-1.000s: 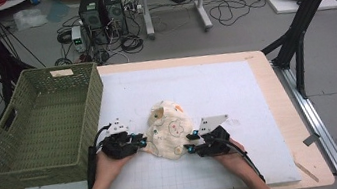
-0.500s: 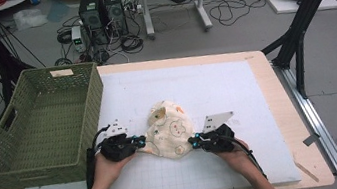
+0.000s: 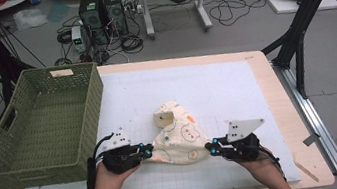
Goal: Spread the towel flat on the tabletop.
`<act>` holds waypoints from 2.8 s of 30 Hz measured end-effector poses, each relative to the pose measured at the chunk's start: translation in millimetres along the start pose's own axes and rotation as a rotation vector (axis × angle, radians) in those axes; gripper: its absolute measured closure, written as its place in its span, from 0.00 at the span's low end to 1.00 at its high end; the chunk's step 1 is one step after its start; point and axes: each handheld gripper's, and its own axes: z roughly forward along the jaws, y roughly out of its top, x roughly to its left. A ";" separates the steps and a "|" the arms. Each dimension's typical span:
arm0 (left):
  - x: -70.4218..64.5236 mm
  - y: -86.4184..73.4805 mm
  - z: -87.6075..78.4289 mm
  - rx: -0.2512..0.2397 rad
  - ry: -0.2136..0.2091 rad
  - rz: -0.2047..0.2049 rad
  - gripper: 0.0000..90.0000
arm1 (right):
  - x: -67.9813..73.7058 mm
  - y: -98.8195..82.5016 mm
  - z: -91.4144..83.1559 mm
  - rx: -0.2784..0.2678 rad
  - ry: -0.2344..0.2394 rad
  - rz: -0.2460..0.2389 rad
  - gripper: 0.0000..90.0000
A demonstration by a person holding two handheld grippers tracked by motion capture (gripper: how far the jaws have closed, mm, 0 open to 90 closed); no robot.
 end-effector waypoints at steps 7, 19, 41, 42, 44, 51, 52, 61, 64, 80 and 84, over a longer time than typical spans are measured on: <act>3.7 -6.3 7.8 0.031 -0.010 0.002 0.78 | 3.2 -20.0 -4.4 0.048 0.013 0.023 0.97; 22.7 -13.6 20.0 0.075 0.031 -0.022 0.79 | -18.5 -20.6 12.8 0.042 0.018 0.068 0.75; 20.4 -16.7 25.8 0.184 0.054 0.031 0.96 | -20.2 -29.6 32.5 0.157 0.057 0.073 0.77; 18.8 -17.5 23.0 0.175 0.070 0.030 0.96 | -20.4 -29.8 32.3 0.157 0.057 0.072 0.77; 16.5 -19.5 15.5 0.159 0.100 0.029 0.97 | -20.6 -30.6 31.9 0.155 0.057 0.075 0.77; 5.7 -28.1 -15.2 0.122 0.178 0.019 0.97 | -19.8 -31.1 30.8 0.158 0.054 0.076 0.78; 3.4 -29.9 -18.7 0.122 0.182 0.016 0.97 | -19.4 -31.0 30.5 0.159 0.055 0.075 0.78; -7.9 -46.5 -31.9 0.134 0.150 0.010 0.94 | -14.7 -30.1 27.5 0.174 0.075 0.048 0.97; -6.6 -39.8 -30.9 0.103 0.133 0.009 0.87 | -14.7 -31.0 23.9 0.175 0.087 0.049 0.98; 17.5 -11.3 15.2 0.094 0.092 0.022 0.82 | -42.5 -10.7 27.7 0.078 -0.004 0.097 0.72; 21.3 -11.5 27.3 0.126 0.059 0.015 0.79 | -55.0 -5.2 48.7 0.114 -0.027 0.101 0.71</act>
